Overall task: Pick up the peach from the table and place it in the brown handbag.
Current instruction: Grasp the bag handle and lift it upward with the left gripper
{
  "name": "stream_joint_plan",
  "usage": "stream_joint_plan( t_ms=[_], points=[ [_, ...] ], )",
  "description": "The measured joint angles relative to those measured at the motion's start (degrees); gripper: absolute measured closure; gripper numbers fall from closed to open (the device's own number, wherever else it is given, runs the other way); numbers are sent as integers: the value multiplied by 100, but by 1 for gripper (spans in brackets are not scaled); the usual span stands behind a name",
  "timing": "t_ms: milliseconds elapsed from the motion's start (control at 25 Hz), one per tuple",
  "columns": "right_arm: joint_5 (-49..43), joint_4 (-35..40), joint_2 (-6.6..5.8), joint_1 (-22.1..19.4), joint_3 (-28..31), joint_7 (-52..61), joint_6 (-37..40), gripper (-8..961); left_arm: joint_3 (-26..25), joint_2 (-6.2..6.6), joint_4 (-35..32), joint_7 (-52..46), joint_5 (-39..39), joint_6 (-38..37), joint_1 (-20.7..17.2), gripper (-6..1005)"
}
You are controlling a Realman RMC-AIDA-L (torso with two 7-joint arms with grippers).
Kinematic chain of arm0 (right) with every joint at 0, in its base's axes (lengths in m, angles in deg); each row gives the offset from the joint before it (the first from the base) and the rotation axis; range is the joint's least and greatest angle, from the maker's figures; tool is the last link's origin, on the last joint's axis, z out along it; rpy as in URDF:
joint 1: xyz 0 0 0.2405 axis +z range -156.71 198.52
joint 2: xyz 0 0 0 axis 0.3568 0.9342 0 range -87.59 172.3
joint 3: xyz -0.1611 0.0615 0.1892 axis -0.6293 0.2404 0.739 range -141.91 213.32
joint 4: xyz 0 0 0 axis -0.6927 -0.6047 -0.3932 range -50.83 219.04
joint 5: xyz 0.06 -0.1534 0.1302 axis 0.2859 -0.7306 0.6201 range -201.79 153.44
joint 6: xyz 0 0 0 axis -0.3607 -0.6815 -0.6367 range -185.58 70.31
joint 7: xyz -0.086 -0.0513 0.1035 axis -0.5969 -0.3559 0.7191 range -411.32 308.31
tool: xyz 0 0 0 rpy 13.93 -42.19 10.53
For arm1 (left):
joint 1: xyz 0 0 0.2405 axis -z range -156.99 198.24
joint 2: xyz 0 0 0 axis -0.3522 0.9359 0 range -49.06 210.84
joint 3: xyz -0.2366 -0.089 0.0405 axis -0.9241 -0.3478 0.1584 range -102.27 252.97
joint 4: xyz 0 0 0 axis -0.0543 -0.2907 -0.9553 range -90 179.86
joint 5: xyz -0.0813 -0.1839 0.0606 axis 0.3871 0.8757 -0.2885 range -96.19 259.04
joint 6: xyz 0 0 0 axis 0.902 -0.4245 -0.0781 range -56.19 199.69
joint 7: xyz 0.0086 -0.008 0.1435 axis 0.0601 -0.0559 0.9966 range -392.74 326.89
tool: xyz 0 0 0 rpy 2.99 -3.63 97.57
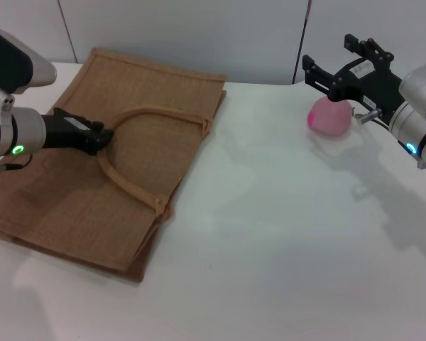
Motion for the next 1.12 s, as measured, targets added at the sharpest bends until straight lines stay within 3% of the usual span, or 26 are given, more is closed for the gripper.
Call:
stream_joint_plan(
  t_ms=[200, 640, 1120],
  points=[
    [-2, 0, 0, 5, 0, 2, 0, 89, 8, -3, 127, 1, -4, -153, 2, 768],
    [-2, 9, 0, 16, 0, 3, 0, 89, 9, -11, 169, -14, -14, -221, 9, 647],
    [-2, 9, 0, 18, 0, 3, 0, 88, 363, -19, 236, -319, -87, -616, 11, 798]
  ],
)
